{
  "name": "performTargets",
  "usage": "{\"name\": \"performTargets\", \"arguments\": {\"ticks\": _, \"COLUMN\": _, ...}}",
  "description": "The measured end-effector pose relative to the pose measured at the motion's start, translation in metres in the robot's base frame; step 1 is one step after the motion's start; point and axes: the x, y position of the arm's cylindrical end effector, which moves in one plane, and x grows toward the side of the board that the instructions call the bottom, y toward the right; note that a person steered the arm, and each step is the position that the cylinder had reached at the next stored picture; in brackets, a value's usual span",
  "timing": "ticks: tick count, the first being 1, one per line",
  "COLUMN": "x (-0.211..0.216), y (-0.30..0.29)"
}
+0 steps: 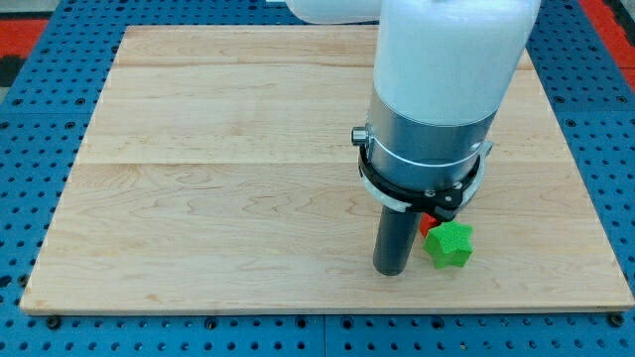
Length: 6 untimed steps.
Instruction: Move your arm towards the bottom center
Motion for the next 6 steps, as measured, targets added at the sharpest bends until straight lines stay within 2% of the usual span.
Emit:
{"name": "performTargets", "arguments": {"ticks": 1, "x": 0.0, "y": 0.0}}
{"name": "performTargets", "arguments": {"ticks": 3, "x": 0.042, "y": 0.002}}
{"name": "performTargets", "arguments": {"ticks": 6, "x": 0.041, "y": 0.038}}
